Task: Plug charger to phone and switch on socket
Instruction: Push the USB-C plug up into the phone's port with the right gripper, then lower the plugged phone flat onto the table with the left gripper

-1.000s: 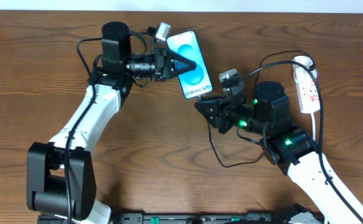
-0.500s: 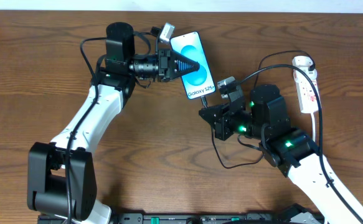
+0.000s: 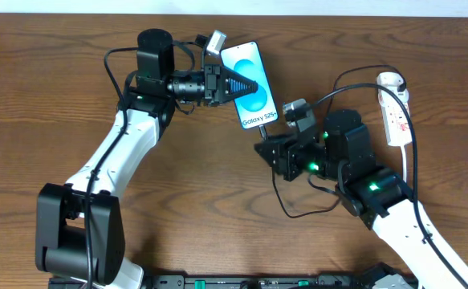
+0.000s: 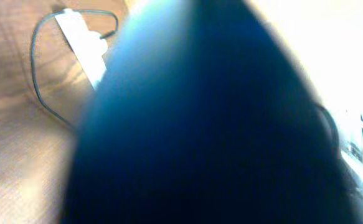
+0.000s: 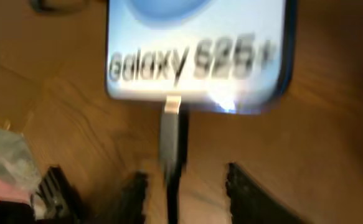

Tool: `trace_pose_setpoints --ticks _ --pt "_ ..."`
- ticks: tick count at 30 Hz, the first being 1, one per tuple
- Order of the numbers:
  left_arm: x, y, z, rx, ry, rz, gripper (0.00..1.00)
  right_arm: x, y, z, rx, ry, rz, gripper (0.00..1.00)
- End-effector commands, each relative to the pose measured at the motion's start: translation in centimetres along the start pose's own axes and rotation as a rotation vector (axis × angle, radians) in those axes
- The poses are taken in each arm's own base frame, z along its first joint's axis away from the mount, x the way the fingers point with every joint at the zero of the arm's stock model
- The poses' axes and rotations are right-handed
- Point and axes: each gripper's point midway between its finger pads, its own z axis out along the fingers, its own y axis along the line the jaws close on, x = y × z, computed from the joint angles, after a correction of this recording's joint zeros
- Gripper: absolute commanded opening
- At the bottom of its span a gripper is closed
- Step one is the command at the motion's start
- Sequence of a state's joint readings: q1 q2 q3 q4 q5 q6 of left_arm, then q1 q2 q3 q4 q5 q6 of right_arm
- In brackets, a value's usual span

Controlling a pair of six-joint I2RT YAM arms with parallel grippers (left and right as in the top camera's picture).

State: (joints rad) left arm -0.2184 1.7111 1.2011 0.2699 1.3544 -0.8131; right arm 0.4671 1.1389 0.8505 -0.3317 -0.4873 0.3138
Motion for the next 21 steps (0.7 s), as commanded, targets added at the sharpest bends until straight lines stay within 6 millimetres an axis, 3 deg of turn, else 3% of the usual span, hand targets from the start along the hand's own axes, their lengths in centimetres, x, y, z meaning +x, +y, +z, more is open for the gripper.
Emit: trace_pose_setpoints --ticks 1,3,7,10,12,14,16,21 --pt "-1.7 0.3 0.2 -0.062 -0.091 -0.024 0.07 -2.0 0.1 -3.7 0.037 -0.097 -0.051 0.56" --pt "-1.9 0.6 1.1 -0.087 -0.117 -0.057 0.07 -3.1 -0.8 -7.2 0.121 -0.192 -0.049 0.67" --pt "-1.5 0.4 3.8 -0.123 -0.137 -0.057 0.07 -4.7 -2.5 -14.3 0.327 -0.406 -0.046 0.78" --pt "-0.6 -0.6 6.9 -0.123 -0.112 -0.013 0.07 -4.8 -3.1 -19.8 0.490 -0.572 -0.044 0.84" --pt "0.6 -0.8 8.8 -0.099 -0.050 -0.011 0.07 -4.4 -2.8 -22.4 0.551 -0.651 -0.044 0.85" --pt "2.4 0.6 10.1 -0.044 0.076 -0.016 0.07 -3.9 -2.6 -23.1 0.557 -0.672 -0.030 0.86" --pt "3.3 3.4 9.8 -0.018 0.147 -0.076 0.07 -3.5 -2.9 -22.8 0.554 -0.657 0.004 0.86" --pt "2.3 13.6 7.8 -0.087 0.118 -0.266 0.07 -3.3 -3.8 -21.8 0.557 -0.616 0.056 0.86"
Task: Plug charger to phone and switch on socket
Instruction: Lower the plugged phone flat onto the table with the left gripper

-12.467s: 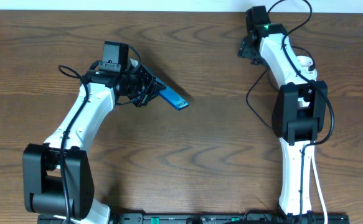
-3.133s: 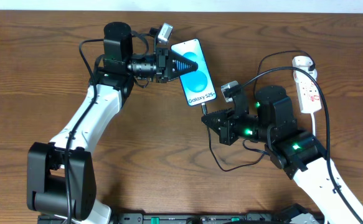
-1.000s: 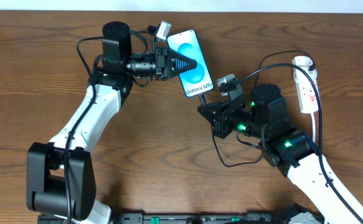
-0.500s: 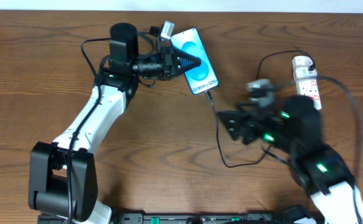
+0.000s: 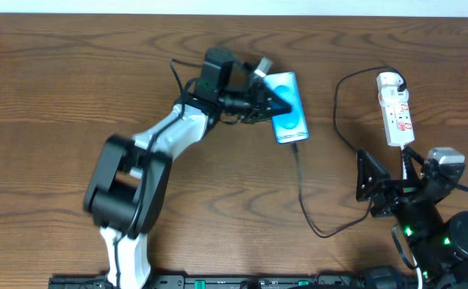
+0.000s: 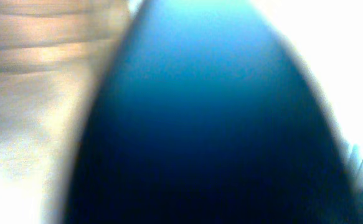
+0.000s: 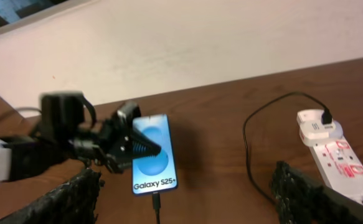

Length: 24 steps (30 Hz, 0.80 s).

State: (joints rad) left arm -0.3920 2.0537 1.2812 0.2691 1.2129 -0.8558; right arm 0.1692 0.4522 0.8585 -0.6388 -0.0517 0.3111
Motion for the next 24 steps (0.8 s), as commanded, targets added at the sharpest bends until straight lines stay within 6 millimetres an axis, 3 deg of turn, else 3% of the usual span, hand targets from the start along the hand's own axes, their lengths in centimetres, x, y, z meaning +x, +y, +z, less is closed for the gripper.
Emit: trace_pose_setpoints --ticks 1,4,7,11,13,15,18,24 --pt "-1.9 2.7 -0.8 0.021 0.007 -0.015 0.07 -0.1 -0.5 0.5 0.030 0.010 0.036 0.86" --pt "-3.1 3.3 -0.2 -0.001 -0.010 -0.018 0.07 0.3 -0.6 1.2 0.039 0.036 0.037 0.86" --pt "-4.2 4.8 0.5 -0.132 -0.084 -0.062 0.08 0.7 -0.8 1.9 0.048 0.063 0.038 0.86" --pt "-3.0 7.0 0.9 -0.395 -0.049 -0.029 0.07 1.2 -1.0 2.7 0.058 0.093 0.039 0.86" --pt "-1.7 7.0 0.6 -0.506 0.025 0.042 0.07 1.4 -1.1 3.0 0.062 0.105 0.040 0.86" --pt "-0.8 6.0 0.4 -0.487 0.097 0.106 0.07 1.7 -1.2 3.4 0.068 0.121 0.040 0.86" --pt "0.0 4.4 0.6 -0.315 0.167 0.154 0.07 1.9 -1.3 3.7 0.071 0.134 0.041 0.85" --pt "1.2 7.0 0.4 -0.320 0.228 0.160 0.07 1.8 -1.3 3.9 0.068 0.132 0.041 0.85"
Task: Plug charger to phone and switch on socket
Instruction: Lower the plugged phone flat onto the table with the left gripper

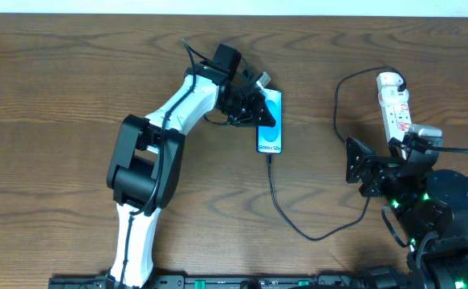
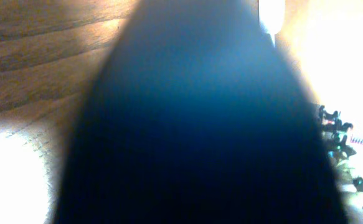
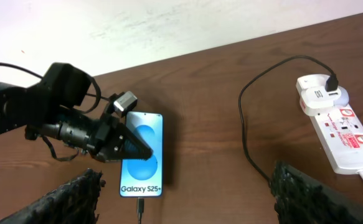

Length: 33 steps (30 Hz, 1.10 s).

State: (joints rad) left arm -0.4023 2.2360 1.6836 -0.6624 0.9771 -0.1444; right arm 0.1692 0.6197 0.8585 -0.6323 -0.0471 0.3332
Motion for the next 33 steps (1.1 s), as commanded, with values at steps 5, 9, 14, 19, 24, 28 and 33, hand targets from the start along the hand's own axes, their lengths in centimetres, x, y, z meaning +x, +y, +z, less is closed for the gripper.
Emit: trace_pose_setpoints --ticks 5,9,14,19,24,28,33 --pt "0.4 2.1 1.9 0.016 0.044 0.048 0.07 -0.7 -0.1 -0.2 0.010 -0.022 0.012 0.84" --pt "0.5 2.5 2.2 0.022 0.051 0.039 0.07 -0.8 -0.1 -0.2 0.009 -0.025 0.031 0.84" --pt "0.4 2.2 3.0 0.014 0.048 0.120 0.08 -0.8 -0.1 1.1 0.013 -0.008 0.107 0.83" --pt "0.8 3.2 4.3 -0.102 0.064 0.141 0.08 -0.6 -0.3 2.9 0.025 0.018 0.186 0.83" --pt "1.3 2.8 5.0 -0.111 0.079 0.151 0.08 -1.0 -0.2 4.1 0.023 0.014 0.201 0.82" --pt "1.3 2.8 5.0 -0.112 0.081 0.145 0.17 -1.0 -0.2 4.2 0.024 0.015 0.200 0.83" --pt "1.4 2.8 5.0 -0.113 0.079 0.110 0.17 -1.0 -0.2 4.3 0.024 0.015 0.200 0.83"
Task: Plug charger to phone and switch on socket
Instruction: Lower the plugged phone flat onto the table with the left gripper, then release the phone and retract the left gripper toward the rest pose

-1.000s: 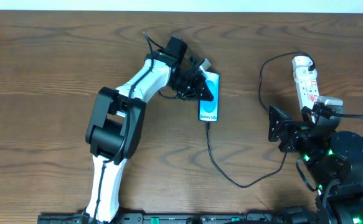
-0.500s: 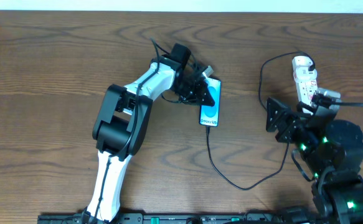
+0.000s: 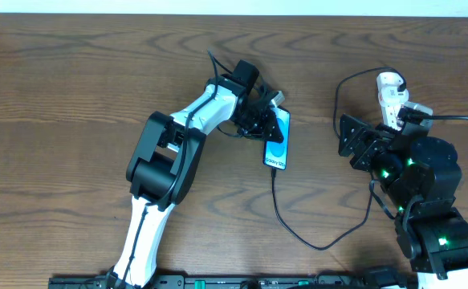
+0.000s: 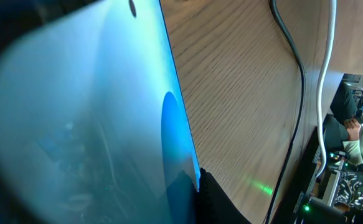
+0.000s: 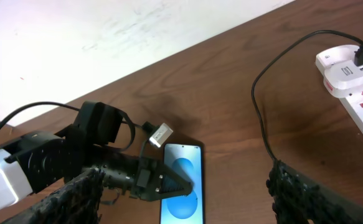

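The phone [image 3: 278, 140], blue screen up, lies on the table with the black charger cable [image 3: 296, 231] plugged into its near end. My left gripper [image 3: 272, 128] lies shut on the screen, its fingers [image 5: 169, 182] together on the glass. The phone [image 4: 94, 124] fills the left wrist view. The cable [image 5: 261, 118] runs to a white adapter [image 5: 345, 70] in the white power strip [image 3: 388, 83]. My right gripper [image 3: 352, 143] hangs open and empty above the table, between the phone and the strip. The strip's switch is not visible.
The cable loops across the table in front of the right arm [image 3: 422, 185]. A small grey block [image 5: 161, 134] on the left wrist's own lead sits just beyond the phone's far end. The table's far edge [image 5: 169, 56] meets a pale wall.
The phone and my left gripper sit slightly further right, with the phone a little more tilted. My right gripper has moved away from me, closer to the power strip. It is still open.
At first my right gripper was open right at the phone's near end, around the cable at the port, while my left pressed on the screen. Then the right arm was back near the table's right front with the cable left plugged in. Since then it has neared the strip.
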Tool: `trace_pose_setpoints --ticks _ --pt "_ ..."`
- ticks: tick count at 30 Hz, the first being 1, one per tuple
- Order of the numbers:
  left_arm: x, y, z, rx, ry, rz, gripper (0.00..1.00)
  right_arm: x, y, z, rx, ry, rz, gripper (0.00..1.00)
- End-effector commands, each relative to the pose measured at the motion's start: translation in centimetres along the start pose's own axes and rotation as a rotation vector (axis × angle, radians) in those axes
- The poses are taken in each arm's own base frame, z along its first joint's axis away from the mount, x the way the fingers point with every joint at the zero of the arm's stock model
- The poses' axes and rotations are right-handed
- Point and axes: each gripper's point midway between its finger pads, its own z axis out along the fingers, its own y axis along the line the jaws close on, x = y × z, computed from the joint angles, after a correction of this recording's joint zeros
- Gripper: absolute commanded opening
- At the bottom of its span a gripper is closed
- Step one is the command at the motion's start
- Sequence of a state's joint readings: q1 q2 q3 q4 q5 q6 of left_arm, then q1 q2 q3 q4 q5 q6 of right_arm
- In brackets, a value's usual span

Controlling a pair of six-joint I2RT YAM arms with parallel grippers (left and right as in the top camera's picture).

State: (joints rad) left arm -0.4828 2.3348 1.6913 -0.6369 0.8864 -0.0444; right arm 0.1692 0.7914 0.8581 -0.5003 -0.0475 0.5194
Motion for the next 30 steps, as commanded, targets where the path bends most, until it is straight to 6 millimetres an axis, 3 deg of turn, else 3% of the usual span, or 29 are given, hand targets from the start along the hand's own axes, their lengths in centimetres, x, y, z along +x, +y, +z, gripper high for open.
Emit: trace_pose_setpoints --ticks 1,2,5,9,12,14,21,30 --pt "-0.4 0.2 -0.2 -0.027 -0.009 -0.004 0.21 -0.7 0.0 -0.2 0.005 -0.023 0.013 0.83" --pt "-0.4 0.2 -0.2 -0.027 -0.009 -0.008 0.22 -0.7 0.0 -0.2 0.005 -0.023 0.013 0.83" --pt "-0.3 0.2 -0.2 -0.027 -0.005 -0.018 0.34 -0.7 0.0 -0.2 0.005 -0.023 0.013 0.83" --pt "-0.2 0.2 -0.2 -0.027 -0.004 -0.024 0.36 -0.7 0.0 -0.2 0.005 -0.023 0.013 0.83" --pt "-0.3 0.4 -0.3 -0.030 -0.007 -0.041 0.55 -0.7 0.0 -0.2 0.006 -0.020 0.013 0.84" --pt "-0.3 1.1 -0.5 -0.064 -0.011 -0.056 0.58 -0.6 0.0 -0.2 0.007 -0.019 0.013 0.84" --pt "-0.6 4.4 -1.2 -0.245 -0.062 -0.282 0.59 -0.6 0.0 -0.2 0.007 -0.019 0.013 0.85" --pt "-0.2 5.6 -1.5 -0.314 -0.071 -0.352 0.59 -0.6 0.0 -0.2 0.007 -0.018 0.013 0.85"
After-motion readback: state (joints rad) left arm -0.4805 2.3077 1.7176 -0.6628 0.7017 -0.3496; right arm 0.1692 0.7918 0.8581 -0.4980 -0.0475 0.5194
